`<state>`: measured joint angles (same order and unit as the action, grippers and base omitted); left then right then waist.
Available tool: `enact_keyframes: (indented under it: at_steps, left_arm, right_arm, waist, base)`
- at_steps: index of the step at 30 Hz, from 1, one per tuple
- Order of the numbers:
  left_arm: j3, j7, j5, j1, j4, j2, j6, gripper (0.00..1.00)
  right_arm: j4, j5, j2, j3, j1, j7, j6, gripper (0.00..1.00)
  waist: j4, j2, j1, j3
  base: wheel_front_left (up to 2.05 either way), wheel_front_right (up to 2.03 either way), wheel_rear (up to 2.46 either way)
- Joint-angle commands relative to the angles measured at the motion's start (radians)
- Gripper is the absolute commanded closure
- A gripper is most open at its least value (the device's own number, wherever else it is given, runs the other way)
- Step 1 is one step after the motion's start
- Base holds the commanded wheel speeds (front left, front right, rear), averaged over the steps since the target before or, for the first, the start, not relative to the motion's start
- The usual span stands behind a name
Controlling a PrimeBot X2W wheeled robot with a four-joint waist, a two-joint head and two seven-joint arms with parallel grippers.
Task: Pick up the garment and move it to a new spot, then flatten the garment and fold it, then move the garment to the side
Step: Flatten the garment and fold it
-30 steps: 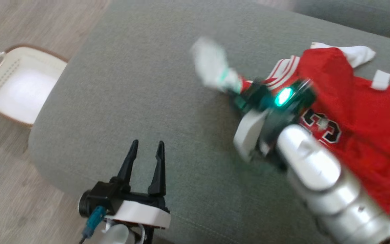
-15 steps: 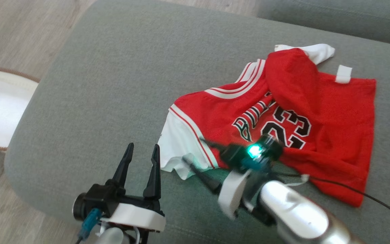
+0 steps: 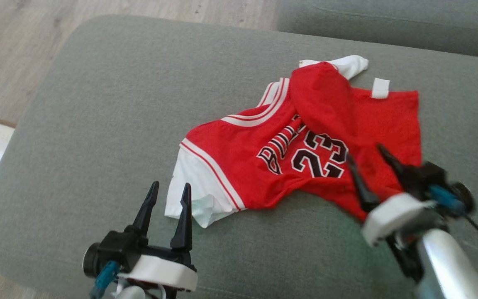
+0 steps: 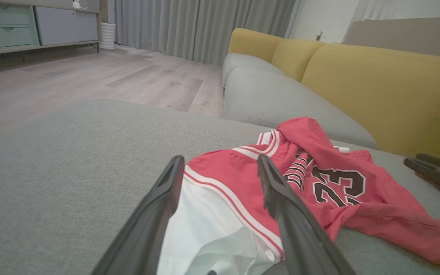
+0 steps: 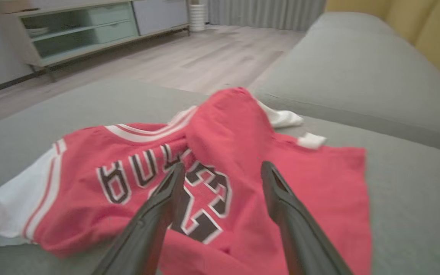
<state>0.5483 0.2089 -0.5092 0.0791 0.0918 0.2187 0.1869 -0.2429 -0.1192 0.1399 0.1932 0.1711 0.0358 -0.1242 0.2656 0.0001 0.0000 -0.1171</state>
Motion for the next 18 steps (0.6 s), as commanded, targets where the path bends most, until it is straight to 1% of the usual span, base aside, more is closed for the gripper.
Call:
enact_keyframes:
  at_steps: [1, 3, 6, 7, 11, 18]
  left_arm:
    - [-0.035, 0.000, 0.009, 0.021, -0.034, 0.020, 0.011, 0.00]
    - [-0.032, -0.002, 0.009, 0.022, -0.038, 0.022, 0.011, 0.00]
    - [-0.030, -0.005, 0.010, 0.024, -0.043, 0.025, 0.012, 0.00]
    - [-0.027, -0.007, 0.011, 0.026, -0.044, 0.027, 0.011, 0.00]
    - [-0.022, -0.009, 0.011, 0.030, -0.045, 0.027, 0.010, 0.00]
    - [-0.016, -0.012, 0.011, 0.033, -0.042, 0.030, 0.010, 0.00]
  right_arm:
    - [0.048, 0.012, -0.011, -0.023, -0.028, 0.006, -0.007, 0.00]
    - [0.072, 0.027, -0.018, -0.090, -0.074, 0.017, -0.007, 0.00]
    - [0.088, 0.032, -0.031, -0.155, -0.120, 0.043, -0.007, 0.00]
    - [0.086, 0.036, -0.035, -0.180, -0.136, 0.067, -0.007, 0.00]
    - [0.061, 0.015, -0.043, -0.209, -0.144, 0.108, -0.007, 0.00]
    - [0.004, -0.027, -0.042, -0.206, -0.134, 0.156, -0.007, 0.00]
  waist:
    - [-0.013, -0.0001, 0.0000, -0.001]
    - [-0.023, -0.0001, 0.0000, -0.005]
    - [-0.035, -0.0001, 0.0000, -0.012]
    - [-0.039, -0.0001, 0.0000, -0.016]
    - [-0.041, -0.0001, 0.0000, -0.022]
    - [-0.033, -0.0001, 0.0000, -0.027]
  base:
    - [0.00, 0.00, 0.00]
    - [0.00, 0.00, 0.00]
    - [0.00, 0.00, 0.00]
    - [0.00, 0.00, 0.00]
    - [0.00, 0.00, 0.00]
    - [0.00, 0.00, 0.00]
